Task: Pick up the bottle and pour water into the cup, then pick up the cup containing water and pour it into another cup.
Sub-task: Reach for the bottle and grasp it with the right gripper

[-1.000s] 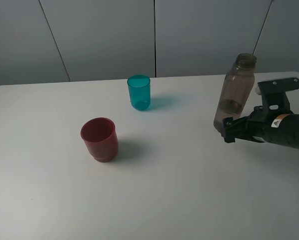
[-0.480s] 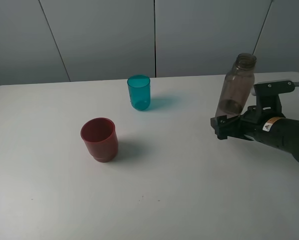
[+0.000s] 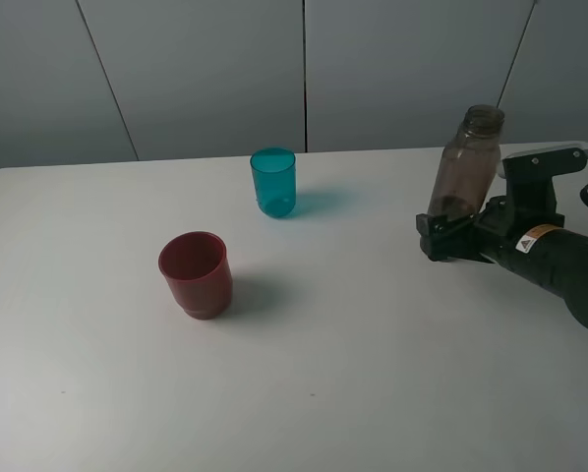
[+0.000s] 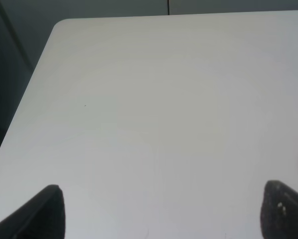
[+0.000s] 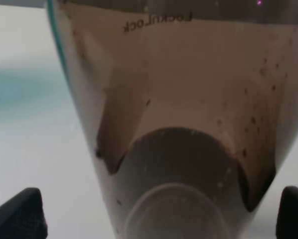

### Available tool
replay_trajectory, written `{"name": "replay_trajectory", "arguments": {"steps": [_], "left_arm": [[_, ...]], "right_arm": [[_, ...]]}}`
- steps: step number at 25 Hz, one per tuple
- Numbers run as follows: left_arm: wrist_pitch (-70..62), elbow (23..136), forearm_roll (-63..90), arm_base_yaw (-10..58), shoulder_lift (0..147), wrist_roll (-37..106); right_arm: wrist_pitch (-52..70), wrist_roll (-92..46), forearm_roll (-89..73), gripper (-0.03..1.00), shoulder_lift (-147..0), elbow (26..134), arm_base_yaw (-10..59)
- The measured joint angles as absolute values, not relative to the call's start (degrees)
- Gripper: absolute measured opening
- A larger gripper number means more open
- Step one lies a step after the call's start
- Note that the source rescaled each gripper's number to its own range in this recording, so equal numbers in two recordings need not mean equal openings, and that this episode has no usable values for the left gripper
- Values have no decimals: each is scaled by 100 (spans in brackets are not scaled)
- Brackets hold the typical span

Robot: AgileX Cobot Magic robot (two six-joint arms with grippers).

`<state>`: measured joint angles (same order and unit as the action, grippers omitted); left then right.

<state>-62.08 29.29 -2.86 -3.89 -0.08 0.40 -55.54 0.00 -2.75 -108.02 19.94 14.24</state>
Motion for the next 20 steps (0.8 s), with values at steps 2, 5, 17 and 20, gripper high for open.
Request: {"name": "replay_trajectory", "arguments": {"steps": [2, 5, 17, 20], "left_arm": [[-6208, 2929, -286, -389, -8, 40], [-6208, 2929, -286, -389, -8, 0], [-6208, 2929, -286, -389, -8, 0], [-6208, 2929, -286, -389, -8, 0]], "right_arm": [[-5810, 0, -361, 100, -10928, 1994, 1424], [-6095, 58, -423, 100, -11077, 1994, 1424], [-6867, 386, -423, 100, -11720, 2004, 1424], [-6867, 386, -412, 100, -11764, 2107, 1424]]}}
